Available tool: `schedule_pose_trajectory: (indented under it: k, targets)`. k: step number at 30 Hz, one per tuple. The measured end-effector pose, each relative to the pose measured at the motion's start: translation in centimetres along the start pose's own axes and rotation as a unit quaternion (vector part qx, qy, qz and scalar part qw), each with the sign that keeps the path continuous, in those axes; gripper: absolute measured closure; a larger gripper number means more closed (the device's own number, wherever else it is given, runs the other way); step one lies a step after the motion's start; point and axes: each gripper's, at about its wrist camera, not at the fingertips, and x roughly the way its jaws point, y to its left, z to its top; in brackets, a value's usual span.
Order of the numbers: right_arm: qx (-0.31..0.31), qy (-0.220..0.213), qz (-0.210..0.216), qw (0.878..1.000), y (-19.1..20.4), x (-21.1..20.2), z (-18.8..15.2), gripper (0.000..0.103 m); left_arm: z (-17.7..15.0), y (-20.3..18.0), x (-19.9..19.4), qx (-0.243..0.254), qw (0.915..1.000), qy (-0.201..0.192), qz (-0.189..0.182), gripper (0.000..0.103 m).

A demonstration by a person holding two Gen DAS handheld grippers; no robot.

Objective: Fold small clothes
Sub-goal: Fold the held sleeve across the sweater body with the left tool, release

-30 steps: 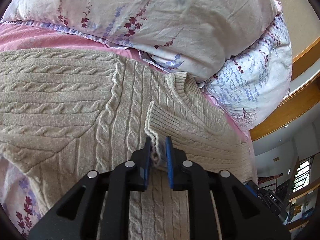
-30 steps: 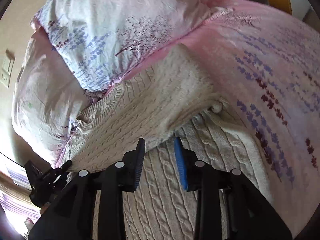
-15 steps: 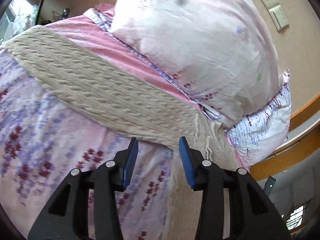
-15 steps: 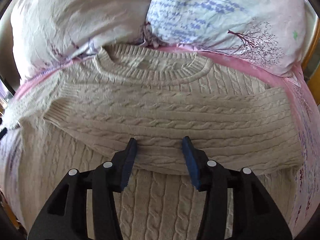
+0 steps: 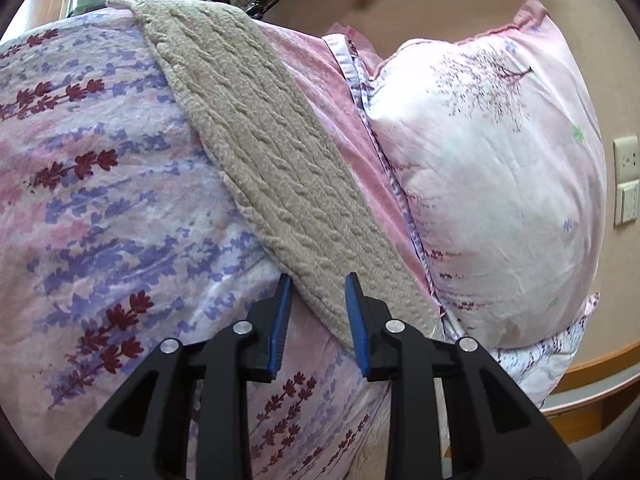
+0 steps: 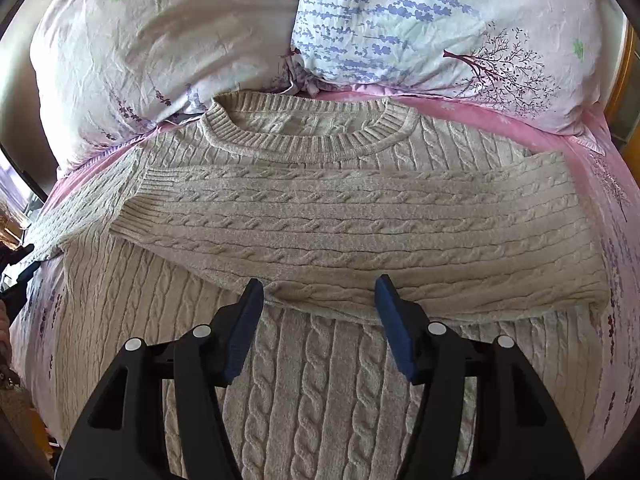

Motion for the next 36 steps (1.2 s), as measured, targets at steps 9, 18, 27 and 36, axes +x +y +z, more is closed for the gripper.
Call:
schedule_pose_trajectory:
  k: [9,18,27,36]
  targets:
    - [0.022,-0.005,0.023,0.999,-1.3,-2.9,-1.3,0.042,0.8,-0.3,0.6,-0.018,0.9996,-0.022,-0.006,0.094]
    - [0.067,-0.02,0.03,0.997,-4.8,-4.4,-1.4,0.042,-3.5,-10.2,0.1,0.087,0.9851,-0.03,-0.145,0.096]
    - [0.084,-0.015,0.029,0.996,-6.2,-4.6,-2.4,0.042,-17.6,-17.5,10.0,0.226,0.948,0.159,-0.158,0.093]
    - [0.097,-0.018,0.026,0.995,-7.7,-4.9,-2.8,0.042,-15.1,-13.0,10.2,0.127,0.9752,0.141,-0.114,0.063]
